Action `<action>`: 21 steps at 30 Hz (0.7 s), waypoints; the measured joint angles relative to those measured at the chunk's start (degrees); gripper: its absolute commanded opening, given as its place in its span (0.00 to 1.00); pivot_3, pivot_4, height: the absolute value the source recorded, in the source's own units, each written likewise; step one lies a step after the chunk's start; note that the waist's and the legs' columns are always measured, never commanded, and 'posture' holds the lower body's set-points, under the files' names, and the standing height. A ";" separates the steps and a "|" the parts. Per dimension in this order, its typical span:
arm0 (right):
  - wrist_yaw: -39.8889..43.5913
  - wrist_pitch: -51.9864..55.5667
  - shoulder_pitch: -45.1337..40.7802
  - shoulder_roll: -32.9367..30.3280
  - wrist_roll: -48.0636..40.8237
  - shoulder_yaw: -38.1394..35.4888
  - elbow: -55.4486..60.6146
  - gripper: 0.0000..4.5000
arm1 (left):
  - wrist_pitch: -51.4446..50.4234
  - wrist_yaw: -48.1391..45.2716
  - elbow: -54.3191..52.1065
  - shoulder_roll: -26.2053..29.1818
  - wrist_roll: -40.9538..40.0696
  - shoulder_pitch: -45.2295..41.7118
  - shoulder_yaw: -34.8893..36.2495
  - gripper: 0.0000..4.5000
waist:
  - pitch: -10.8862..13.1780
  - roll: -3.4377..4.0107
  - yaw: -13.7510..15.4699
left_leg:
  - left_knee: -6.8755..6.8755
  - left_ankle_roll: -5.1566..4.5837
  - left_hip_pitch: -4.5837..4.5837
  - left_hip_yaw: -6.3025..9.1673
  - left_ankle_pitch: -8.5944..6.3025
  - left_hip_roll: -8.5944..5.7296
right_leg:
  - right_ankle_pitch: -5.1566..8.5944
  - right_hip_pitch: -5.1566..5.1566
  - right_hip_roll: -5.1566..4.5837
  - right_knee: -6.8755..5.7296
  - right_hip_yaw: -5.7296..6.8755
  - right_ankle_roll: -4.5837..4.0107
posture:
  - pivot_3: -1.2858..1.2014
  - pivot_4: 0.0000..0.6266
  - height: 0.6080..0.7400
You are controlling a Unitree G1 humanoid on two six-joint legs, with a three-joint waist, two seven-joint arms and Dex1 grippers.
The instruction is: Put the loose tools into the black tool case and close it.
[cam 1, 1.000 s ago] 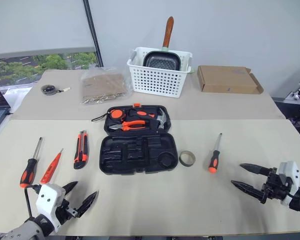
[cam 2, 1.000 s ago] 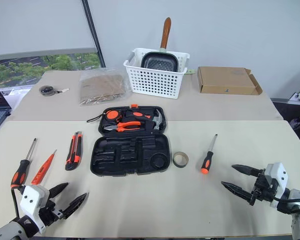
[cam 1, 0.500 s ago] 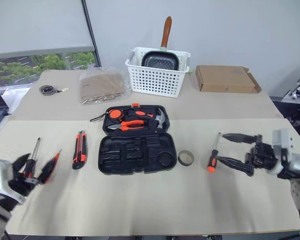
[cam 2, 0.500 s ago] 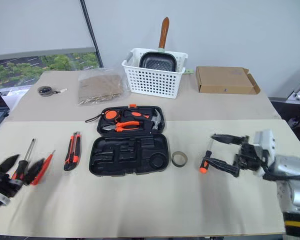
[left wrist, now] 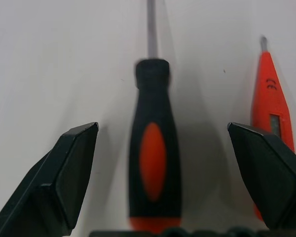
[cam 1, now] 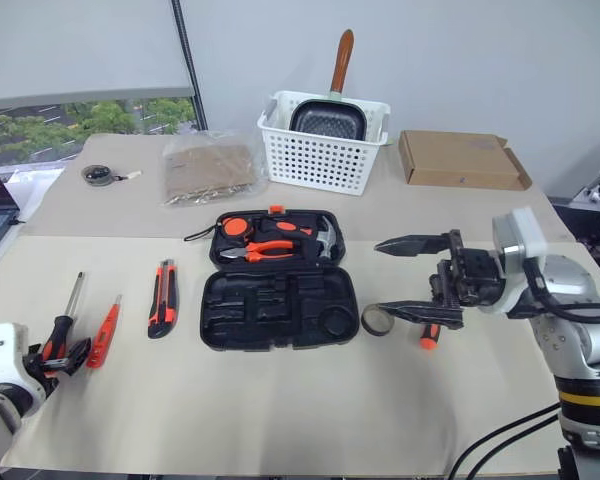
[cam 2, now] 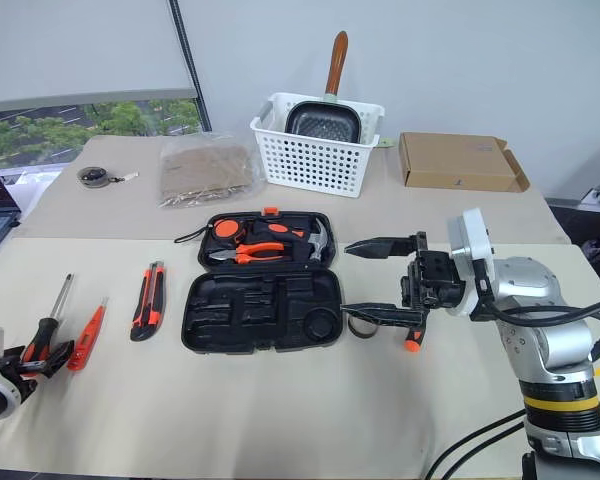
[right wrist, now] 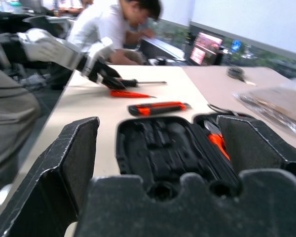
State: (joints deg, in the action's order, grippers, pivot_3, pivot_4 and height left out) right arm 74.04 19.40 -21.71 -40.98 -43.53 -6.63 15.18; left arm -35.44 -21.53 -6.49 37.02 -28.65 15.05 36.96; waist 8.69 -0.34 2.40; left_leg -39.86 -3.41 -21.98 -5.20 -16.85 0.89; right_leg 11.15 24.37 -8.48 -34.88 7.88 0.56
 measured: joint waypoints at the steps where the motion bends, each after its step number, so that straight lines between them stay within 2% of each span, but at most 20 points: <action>1: -0.01 0.10 -0.01 0.00 -0.20 0.04 0.40 1.00 | -0.14 -0.21 0.62 0.16 0.05 -0.49 -0.11 0.88 | 0.00 0.01 -0.01 | 0.00 0.03 0.03 0.00 0.01 0.00 | 0.01 -0.01 -0.01 -0.02 -0.01 0.02 | 0.52 0.24 0.70; 4: -0.05 0.53 0.10 -0.01 -0.49 0.24 0.81 1.00 | -0.36 -0.60 2.44 0.32 0.02 -2.14 -0.31 0.68 | 0.00 0.03 -0.02 | 0.01 0.18 0.08 -0.01 0.10 0.06 | 0.03 0.00 -0.07 -0.09 -0.03 0.06 | 0.52 0.24 0.70; 9: 0.04 0.61 1.46 -0.01 -0.53 0.01 1.34 1.00 | -0.71 -0.47 5.96 0.30 -0.48 -3.98 1.99 0.25 | 0.00 0.03 -0.09 | 0.03 0.33 0.15 0.00 0.18 0.20 | 0.01 0.01 -0.05 -0.15 0.00 0.03 | 0.52 0.24 0.70; 10: 0.06 0.61 1.98 -0.01 -0.53 -0.13 1.35 1.00 | -0.63 -0.57 6.36 0.28 -0.64 -4.09 2.32 0.21 | 0.00 0.03 -0.09 | 0.03 0.33 0.15 0.00 0.18 0.20 | 0.01 0.01 -0.04 -0.15 0.00 0.03 | 0.52 0.24 0.70; 14: 0.17 0.53 3.24 -0.02 -0.53 -1.15 1.41 1.00 | 1.98 -1.12 7.73 -1.54 -2.66 -6.45 5.50 0.22 | 0.08 -0.18 -0.10 | 0.03 0.35 0.02 0.00 0.20 0.20 | -0.04 0.09 -0.05 -0.12 -0.01 -0.03 | 0.52 0.24 0.70; 17: -0.04 0.44 4.50 -0.03 -0.55 -2.24 1.52 1.00 | 2.59 -4.51 5.41 -1.62 -8.94 -10.25 9.18 0.22 | 0.08 -0.43 0.23 | 0.01 0.65 -0.07 0.15 0.37 0.19 | -0.16 0.17 -0.09 -0.04 0.03 -0.24 | 0.52 0.24 0.70; 21: -0.68 0.31 5.72 -0.04 -0.54 -4.04 1.57 1.00 | 2.68 -10.43 -0.98 1.28 -12.31 -13.35 6.16 0.22 | 0.09 -0.42 0.40 | 0.01 0.66 -0.08 0.04 0.37 0.06 | -0.15 0.04 -0.06 -0.03 0.05 -0.21 | 0.52 0.24 0.70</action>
State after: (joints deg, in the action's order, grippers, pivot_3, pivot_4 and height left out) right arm 73.36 19.71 -15.98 -41.01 -44.08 -10.67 16.74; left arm -32.76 -31.96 -7.47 38.31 -40.96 1.70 43.12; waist 8.79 -0.76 2.80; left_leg -39.86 -2.75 -22.05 -5.16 -16.49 0.95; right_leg 11.00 24.40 -8.54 -34.91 7.93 0.35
